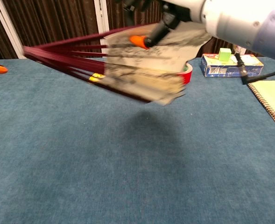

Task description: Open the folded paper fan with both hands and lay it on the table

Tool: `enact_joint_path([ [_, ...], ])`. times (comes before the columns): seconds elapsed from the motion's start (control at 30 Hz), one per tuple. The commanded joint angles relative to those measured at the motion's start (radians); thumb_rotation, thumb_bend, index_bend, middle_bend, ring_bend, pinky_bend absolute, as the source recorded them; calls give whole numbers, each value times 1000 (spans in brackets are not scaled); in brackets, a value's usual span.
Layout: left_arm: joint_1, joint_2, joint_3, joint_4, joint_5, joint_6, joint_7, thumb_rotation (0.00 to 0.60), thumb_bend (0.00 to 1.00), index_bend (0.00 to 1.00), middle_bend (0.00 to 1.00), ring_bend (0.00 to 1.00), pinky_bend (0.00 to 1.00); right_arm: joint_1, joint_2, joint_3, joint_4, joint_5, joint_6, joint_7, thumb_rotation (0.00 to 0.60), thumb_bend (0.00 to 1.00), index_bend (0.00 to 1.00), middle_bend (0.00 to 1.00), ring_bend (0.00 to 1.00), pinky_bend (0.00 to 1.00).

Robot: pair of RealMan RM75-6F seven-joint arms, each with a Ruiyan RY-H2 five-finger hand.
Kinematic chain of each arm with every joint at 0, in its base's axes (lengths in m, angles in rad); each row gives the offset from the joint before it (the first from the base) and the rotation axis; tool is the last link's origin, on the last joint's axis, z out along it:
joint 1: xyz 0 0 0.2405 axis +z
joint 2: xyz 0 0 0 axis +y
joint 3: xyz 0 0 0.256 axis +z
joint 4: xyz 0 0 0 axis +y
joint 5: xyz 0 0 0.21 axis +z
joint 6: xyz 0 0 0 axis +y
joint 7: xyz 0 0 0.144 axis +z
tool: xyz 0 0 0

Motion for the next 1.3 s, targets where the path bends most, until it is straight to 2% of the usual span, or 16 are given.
enact_joint_path([
  [0.03, -24, -34, -4, 24, 3, -4, -57, 600, 72, 125, 0, 0, 0, 25, -10, 16, -51, 27, -5, -17, 600, 470, 917, 158, 213, 205],
  [0.2, -52, -83, 3, 60, 11, -16, -141, 600, 72, 133, 0, 0, 0, 55, -32, 16, -94, 57, 11, -82, 600, 470, 917, 157, 214, 205],
  [0.4, -76, -156, 7, 110, 15, -14, -155, 600, 72, 151, 0, 0, 0, 88, -52, 27, -131, 104, 35, -150, 600, 470, 917, 158, 214, 205],
  [0.53, -81, -199, -3, 146, 12, 13, -175, 600, 88, 203, 39, 0, 0, 95, -49, 33, -154, 125, 47, -159, 600, 470, 917, 157, 214, 205],
  [0.9, -113, -306, -16, 257, -21, -3, -221, 600, 269, 363, 132, 0, 0, 99, -20, 25, -215, 148, 76, -179, 600, 471, 917, 158, 214, 206],
  [1.2, -146, -369, -29, 320, -44, -31, -288, 600, 272, 406, 184, 0, 20, 90, 5, 4, -227, 148, 86, -160, 600, 472, 917, 157, 214, 205],
  [1.3, -158, -395, -37, 345, -50, -31, -322, 600, 277, 437, 219, 0, 63, 86, 17, -1, -231, 147, 88, -146, 600, 472, 917, 158, 214, 205],
])
